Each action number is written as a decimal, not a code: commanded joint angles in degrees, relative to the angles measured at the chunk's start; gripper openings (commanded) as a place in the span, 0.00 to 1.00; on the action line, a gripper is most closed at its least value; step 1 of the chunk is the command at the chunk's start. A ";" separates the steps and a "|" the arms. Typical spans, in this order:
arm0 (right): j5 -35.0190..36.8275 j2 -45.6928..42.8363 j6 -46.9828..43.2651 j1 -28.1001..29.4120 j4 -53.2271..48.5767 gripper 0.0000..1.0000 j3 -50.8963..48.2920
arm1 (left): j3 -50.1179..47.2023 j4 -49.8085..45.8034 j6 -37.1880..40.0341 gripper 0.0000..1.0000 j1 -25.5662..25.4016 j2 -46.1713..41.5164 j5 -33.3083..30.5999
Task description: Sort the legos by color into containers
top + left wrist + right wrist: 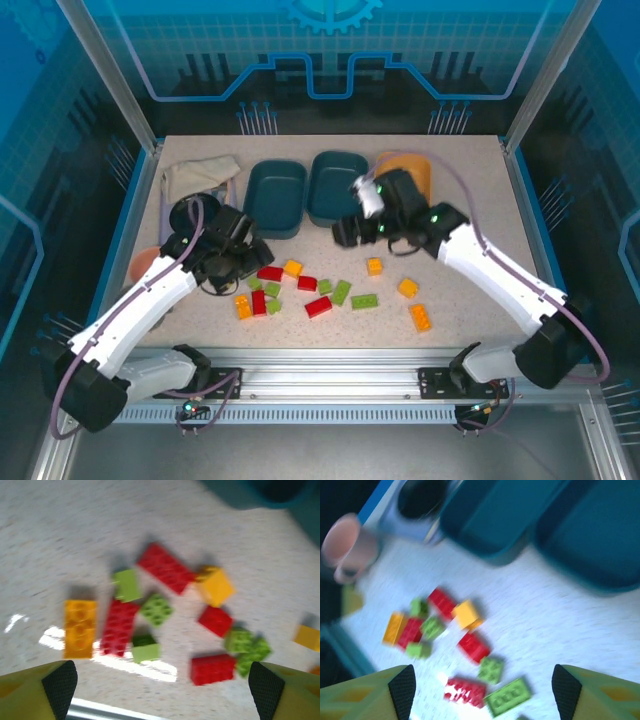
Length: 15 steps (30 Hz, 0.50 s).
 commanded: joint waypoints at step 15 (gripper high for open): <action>-3.95 0.78 -0.84 15.71 20.86 0.82 -14.64 | -13.16 6.75 11.31 0.76 11.28 8.06 10.52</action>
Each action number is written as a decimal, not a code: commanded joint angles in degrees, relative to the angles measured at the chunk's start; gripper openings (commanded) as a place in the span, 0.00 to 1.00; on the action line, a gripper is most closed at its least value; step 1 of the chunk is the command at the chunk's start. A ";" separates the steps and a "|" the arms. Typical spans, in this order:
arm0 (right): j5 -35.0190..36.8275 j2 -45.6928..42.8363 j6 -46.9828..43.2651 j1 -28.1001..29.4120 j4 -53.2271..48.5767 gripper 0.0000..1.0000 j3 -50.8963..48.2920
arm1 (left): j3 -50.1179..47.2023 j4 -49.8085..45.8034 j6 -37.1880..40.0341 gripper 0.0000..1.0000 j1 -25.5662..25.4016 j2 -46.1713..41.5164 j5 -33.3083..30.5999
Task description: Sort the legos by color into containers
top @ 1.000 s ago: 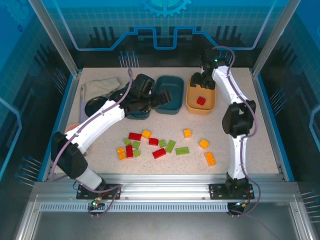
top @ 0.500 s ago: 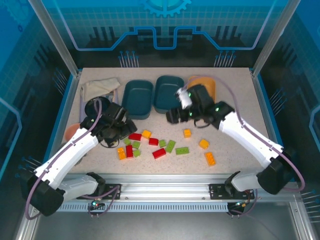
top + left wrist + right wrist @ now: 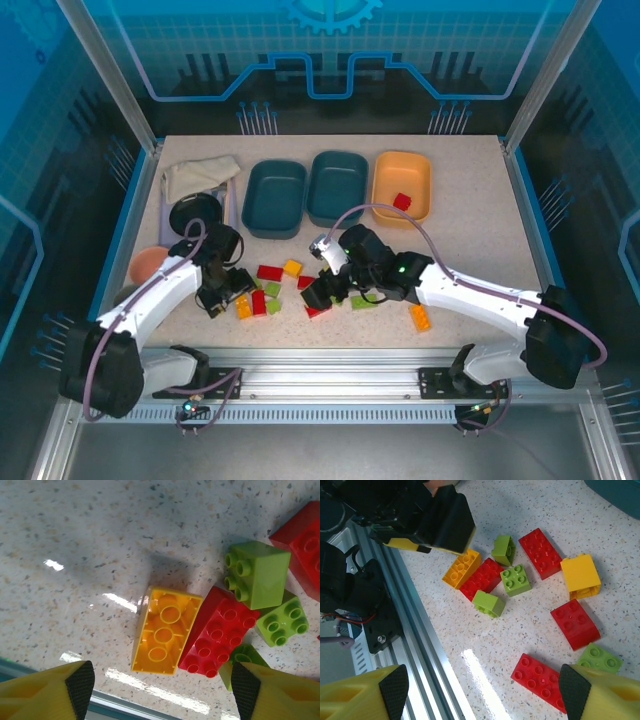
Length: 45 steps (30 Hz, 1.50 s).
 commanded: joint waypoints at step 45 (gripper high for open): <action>2.88 -5.12 12.49 -11.97 11.58 0.87 4.60 | 22.68 -3.34 8.47 0.32 0.37 9.72 -4.65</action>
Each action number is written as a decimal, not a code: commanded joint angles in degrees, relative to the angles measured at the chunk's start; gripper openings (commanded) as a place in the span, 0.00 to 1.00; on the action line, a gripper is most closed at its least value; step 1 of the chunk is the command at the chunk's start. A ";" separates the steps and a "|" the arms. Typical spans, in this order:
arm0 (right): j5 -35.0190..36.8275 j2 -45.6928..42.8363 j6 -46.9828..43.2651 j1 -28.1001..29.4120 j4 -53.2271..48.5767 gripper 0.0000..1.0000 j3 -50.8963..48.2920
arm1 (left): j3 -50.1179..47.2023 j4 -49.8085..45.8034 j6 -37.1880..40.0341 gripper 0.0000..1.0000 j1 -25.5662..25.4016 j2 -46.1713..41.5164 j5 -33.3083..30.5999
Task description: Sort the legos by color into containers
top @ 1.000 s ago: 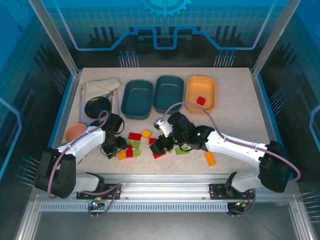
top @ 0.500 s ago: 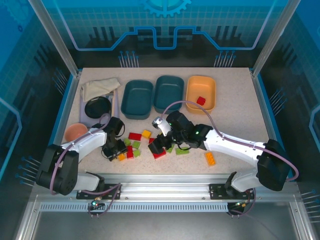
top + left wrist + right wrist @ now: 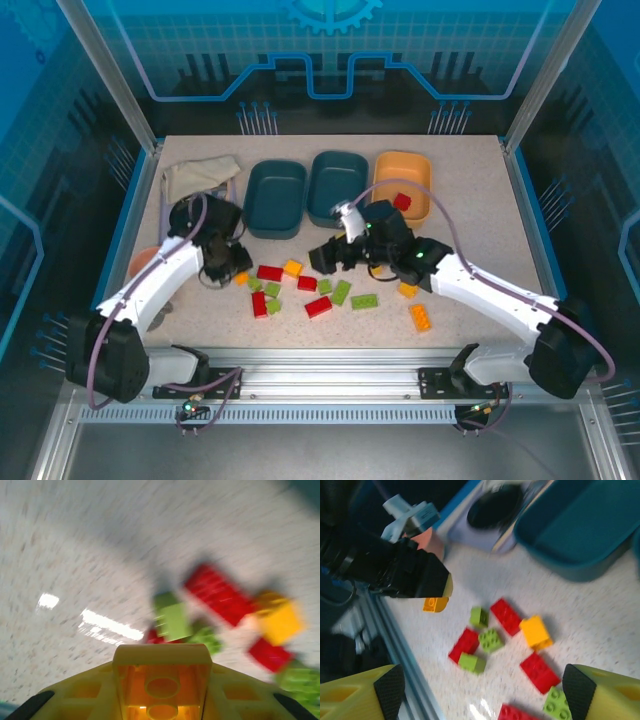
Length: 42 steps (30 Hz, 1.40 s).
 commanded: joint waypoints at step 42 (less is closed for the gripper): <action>18.18 -5.49 3.05 -4.43 -37.41 0.80 0.55 | 47.97 -0.27 4.84 0.74 -1.07 33.32 5.40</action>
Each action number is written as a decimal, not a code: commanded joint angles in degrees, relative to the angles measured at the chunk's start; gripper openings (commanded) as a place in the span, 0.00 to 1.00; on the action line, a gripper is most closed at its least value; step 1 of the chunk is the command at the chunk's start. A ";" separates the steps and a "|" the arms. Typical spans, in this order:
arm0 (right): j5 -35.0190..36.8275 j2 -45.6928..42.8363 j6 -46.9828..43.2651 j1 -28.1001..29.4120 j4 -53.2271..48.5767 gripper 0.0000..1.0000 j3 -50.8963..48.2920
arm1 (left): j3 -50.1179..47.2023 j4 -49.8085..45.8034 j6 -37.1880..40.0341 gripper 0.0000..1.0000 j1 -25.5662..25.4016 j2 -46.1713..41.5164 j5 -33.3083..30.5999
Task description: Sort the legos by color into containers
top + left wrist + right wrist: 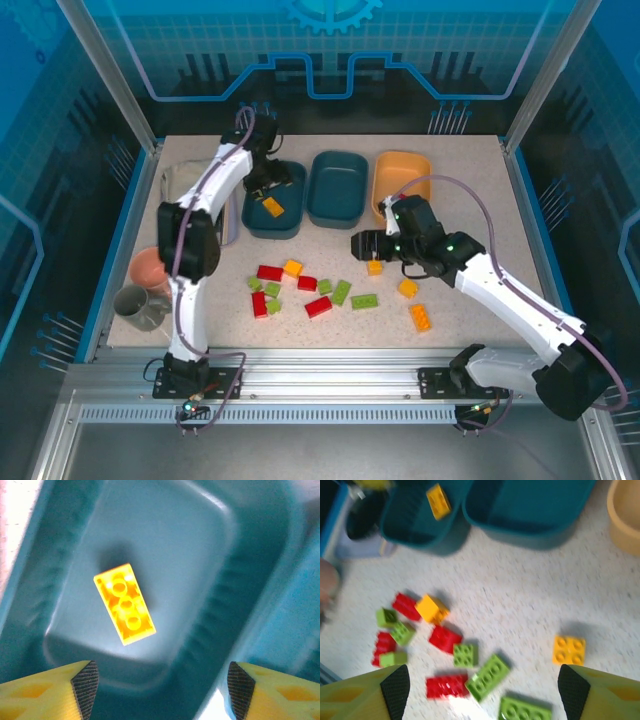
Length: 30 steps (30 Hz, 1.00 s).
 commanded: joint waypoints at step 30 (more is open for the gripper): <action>16.57 36.24 -28.80 15.68 -18.37 0.85 8.30 | -65.73 12.08 -13.17 0.79 -17.33 -67.54 6.59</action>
